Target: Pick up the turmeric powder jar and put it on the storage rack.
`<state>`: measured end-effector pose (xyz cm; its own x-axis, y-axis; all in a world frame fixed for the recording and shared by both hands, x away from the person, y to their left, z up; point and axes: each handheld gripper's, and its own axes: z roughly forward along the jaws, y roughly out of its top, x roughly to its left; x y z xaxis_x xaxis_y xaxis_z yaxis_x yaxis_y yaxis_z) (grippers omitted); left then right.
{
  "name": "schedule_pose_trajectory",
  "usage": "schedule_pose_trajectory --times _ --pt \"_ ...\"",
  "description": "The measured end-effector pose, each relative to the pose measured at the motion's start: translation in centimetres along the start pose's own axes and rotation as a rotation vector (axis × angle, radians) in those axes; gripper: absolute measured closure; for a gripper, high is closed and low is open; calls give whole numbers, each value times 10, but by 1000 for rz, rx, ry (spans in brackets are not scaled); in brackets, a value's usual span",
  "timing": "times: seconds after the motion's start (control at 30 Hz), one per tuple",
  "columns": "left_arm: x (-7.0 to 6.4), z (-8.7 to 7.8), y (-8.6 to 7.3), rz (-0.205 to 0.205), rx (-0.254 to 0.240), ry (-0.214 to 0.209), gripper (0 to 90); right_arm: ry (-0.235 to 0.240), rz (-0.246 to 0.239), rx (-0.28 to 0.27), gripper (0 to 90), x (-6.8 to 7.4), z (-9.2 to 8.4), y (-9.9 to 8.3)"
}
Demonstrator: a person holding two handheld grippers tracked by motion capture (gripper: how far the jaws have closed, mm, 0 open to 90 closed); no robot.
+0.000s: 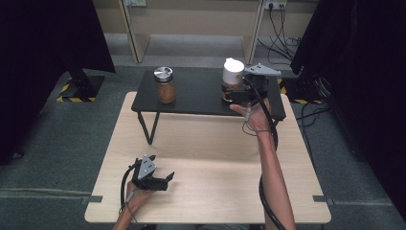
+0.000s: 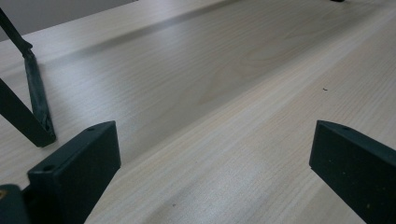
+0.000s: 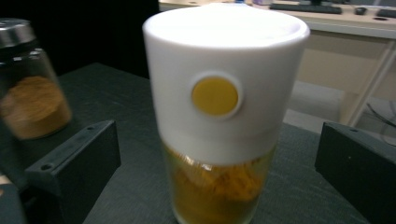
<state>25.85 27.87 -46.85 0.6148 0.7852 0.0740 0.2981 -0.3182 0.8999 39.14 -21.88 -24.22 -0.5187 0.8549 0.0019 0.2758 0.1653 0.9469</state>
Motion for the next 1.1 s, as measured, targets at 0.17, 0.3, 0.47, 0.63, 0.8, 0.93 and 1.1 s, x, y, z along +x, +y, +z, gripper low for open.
schedule_pose_trajectory --times 0.17,0.3,0.47,0.63,0.8,0.93,1.1 --pt "0 0 0 -4 -3 0 9 50 -27 -24 1 -8 -17 -11" --pt "0 0 0 -5 -3 1 9 88 -60 -48 0 -10 -28 -21" --pt "-1 0 0 -4 -2 1 9 105 -82 -60 1 -3 -38 -34" --pt "-1 0 0 -4 -2 1 9 108 -103 -74 1 6 -46 -54" --pt "-1 1 -1 -3 -4 3 9 120 -117 -91 2 11 -54 -71" --pt "-1 1 0 -3 -3 3 9 127 -145 -96 2 15 -59 -86" --pt "-1 1 0 0 0 4 10 132 -197 -100 0 25 -61 -114"
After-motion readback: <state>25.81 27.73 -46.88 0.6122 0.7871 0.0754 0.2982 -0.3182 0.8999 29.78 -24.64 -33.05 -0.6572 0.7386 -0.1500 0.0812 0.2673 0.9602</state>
